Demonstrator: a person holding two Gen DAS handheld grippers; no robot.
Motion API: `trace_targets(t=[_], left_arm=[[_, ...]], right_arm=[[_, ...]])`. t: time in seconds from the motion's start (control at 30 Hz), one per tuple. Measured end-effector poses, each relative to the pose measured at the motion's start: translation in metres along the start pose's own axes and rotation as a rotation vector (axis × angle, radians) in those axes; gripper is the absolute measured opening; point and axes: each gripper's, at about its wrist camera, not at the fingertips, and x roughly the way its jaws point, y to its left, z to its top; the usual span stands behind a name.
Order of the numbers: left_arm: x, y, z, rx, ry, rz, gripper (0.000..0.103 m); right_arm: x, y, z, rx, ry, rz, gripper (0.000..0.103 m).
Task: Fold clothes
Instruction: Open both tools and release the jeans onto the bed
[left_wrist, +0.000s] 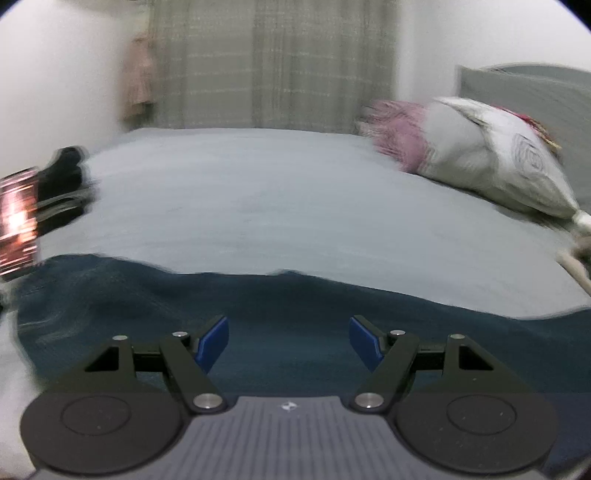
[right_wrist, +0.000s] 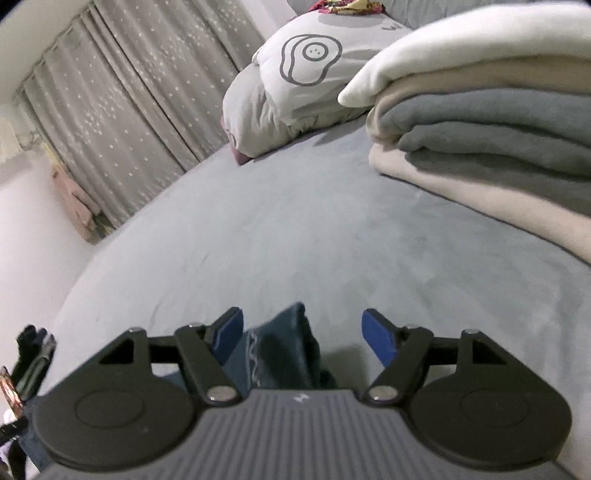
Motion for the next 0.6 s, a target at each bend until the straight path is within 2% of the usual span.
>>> trace_targets(t=[0.03,0.07,0.1,0.13,0.2,0.3,0.4,0.5,0.6], left_arm=[[0.004,-0.014,-0.001,0.019,0.013,-0.034,0.073],[0.007,-0.026,-0.002,0.036,0.023,-0.069,0.073],[0.011,-0.035,-0.004,0.048,0.031,-0.098,0.073],[0.014,-0.042,-0.006,0.059,0.038,-0.117,0.073],[0.023,-0.056,-0.011,0.090,0.053,-0.146,0.073],[0.037,-0.072,-0.019,0.125,0.081,-0.165,0.073],[0.050,-0.082,-0.029,0.147,0.114,-0.166,0.073],[0.060,-0.088,-0.036,0.157,0.143,-0.158,0.073],[0.063,-0.093,-0.039,0.168,0.136,-0.153,0.074]], right_arm=[[0.003,-0.001,0.000,-0.003,-0.001,0.008,0.073],[0.006,-0.001,0.000,-0.009,0.000,0.020,0.065],[0.008,0.000,-0.001,-0.020,0.002,0.038,0.046],[0.009,0.001,-0.001,-0.028,0.002,0.048,0.035],[0.003,0.010,-0.007,-0.084,-0.034,0.048,0.023],[-0.021,0.036,-0.026,-0.261,-0.151,0.035,0.020],[-0.040,0.062,-0.047,-0.437,-0.201,0.032,0.017],[-0.047,0.083,-0.069,-0.590,-0.173,0.044,0.016],[-0.041,0.094,-0.080,-0.663,-0.127,0.015,0.015]])
